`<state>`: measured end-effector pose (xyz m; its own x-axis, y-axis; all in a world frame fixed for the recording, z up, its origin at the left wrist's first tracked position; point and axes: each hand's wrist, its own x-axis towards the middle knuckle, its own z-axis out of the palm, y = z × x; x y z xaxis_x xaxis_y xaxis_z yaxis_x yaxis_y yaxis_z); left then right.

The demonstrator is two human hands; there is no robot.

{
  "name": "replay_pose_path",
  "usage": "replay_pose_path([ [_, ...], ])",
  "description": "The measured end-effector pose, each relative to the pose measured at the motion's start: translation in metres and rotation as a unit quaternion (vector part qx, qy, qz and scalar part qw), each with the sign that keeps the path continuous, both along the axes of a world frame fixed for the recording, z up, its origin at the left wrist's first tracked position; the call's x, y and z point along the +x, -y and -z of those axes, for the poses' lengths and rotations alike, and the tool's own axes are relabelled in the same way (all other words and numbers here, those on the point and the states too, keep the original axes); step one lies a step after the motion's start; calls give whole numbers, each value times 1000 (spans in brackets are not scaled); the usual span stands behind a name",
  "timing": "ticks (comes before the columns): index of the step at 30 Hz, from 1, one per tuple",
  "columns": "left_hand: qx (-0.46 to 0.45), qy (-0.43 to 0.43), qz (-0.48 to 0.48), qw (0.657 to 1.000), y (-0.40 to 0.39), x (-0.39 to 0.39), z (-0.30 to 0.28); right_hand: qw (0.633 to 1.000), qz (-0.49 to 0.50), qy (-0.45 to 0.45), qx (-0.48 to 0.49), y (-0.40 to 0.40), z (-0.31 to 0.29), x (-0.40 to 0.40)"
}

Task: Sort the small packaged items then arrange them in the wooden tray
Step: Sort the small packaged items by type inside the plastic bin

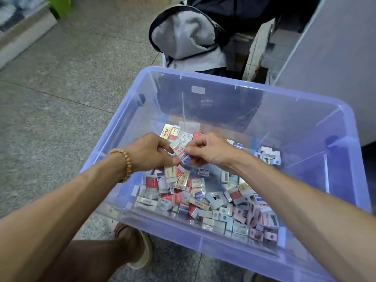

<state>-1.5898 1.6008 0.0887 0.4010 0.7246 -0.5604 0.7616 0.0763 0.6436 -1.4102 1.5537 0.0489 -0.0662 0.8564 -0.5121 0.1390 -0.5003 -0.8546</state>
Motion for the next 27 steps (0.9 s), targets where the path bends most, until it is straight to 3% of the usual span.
replay_pose_path([
  [3,14,-15,-20,1000,-3,-4,4,989,91,111,-38,-15,24,6],
  [6,14,-12,-22,1000,-4,-4,4,969,172,167,-64,-38,49,1],
  [13,16,13,-52,998,-5,-3,5,958,117,255,-55,-73,73,-26],
  [19,-3,32,-68,997,-6,-3,6,941,53,333,-34,-72,58,-17],
  [21,-4,40,-72,997,-5,-1,5,972,64,225,-11,-61,41,-17],
  [23,2,48,-77,996,-6,0,3,996,49,57,-47,-40,20,-15],
  [27,-7,77,-105,991,-6,5,3,978,7,-164,-130,-1,5,-1],
])
